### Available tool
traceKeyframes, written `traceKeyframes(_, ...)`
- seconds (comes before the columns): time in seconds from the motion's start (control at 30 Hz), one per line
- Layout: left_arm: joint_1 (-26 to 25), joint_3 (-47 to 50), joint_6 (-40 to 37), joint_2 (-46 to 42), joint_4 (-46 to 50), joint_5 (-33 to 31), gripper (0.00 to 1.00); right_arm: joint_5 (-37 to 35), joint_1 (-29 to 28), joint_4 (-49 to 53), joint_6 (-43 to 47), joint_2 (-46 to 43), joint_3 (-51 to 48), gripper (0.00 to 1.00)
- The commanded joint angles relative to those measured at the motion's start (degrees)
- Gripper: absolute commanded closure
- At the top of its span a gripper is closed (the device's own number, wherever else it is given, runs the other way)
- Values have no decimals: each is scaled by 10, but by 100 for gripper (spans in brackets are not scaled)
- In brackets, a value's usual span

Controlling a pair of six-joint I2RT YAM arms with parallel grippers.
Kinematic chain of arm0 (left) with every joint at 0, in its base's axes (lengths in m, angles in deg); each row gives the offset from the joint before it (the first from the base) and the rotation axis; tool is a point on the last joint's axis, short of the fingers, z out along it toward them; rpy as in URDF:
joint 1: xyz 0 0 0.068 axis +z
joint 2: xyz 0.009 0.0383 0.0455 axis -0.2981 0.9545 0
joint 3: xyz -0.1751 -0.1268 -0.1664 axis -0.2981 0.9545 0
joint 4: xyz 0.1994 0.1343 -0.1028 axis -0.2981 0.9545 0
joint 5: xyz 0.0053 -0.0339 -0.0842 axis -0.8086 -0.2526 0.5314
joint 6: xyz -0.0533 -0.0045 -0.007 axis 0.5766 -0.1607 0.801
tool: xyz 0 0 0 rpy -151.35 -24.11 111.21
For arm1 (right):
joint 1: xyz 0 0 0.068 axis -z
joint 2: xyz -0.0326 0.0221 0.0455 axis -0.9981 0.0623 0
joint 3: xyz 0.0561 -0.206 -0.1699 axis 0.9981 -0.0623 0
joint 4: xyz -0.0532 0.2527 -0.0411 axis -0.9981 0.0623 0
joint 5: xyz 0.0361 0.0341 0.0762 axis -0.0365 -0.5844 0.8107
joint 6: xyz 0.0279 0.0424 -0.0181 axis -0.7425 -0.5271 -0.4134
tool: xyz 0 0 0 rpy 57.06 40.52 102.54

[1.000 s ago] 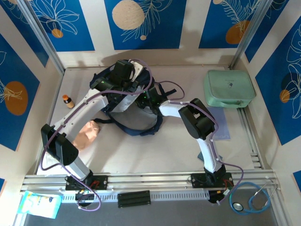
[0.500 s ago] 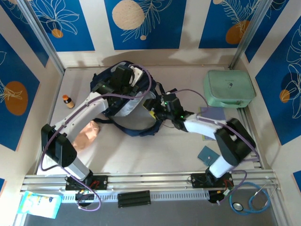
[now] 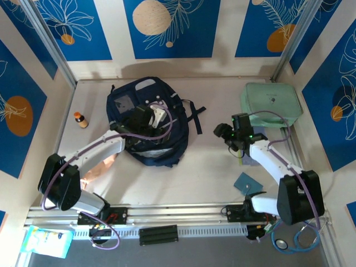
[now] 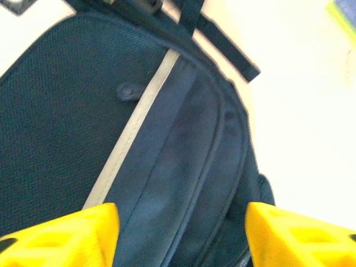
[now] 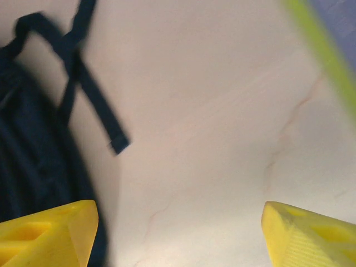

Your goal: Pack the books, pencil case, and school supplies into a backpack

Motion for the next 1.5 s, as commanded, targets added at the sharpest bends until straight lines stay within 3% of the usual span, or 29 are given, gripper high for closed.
traceKeyframes(0.0, -15, 8, 100, -7, -82, 38, 28, 36, 41, 44, 103, 41, 36, 21)
traceKeyframes(0.23, -43, -14, 156, 34, -101, 55, 1, 47, 133, 37, 108, 93, 45, 3)
traceKeyframes(0.4, -58, -40, 164, 70, -104, 63, 0, 53, 175, 43, 90, 101, 40, 0)
traceKeyframes(0.57, -67, -64, 170, 103, -104, 85, 0, 116, 207, 39, 68, 128, 29, 1)
traceKeyframes(0.8, -75, -80, 190, 138, -117, 109, 1, 204, 185, 5, 10, 127, 0, 0)
traceKeyframes(1.2, -100, -144, 234, 219, -115, 135, 3, 234, 22, -104, -172, 122, -21, 1)
traceKeyframes(1.27, -110, -156, 243, 233, -115, 139, 4, 234, 19, -100, -159, 109, -12, 2)
traceKeyframes(1.47, -135, -209, 239, 286, -81, 144, 6, 148, 38, 27, -42, 49, 29, 3)
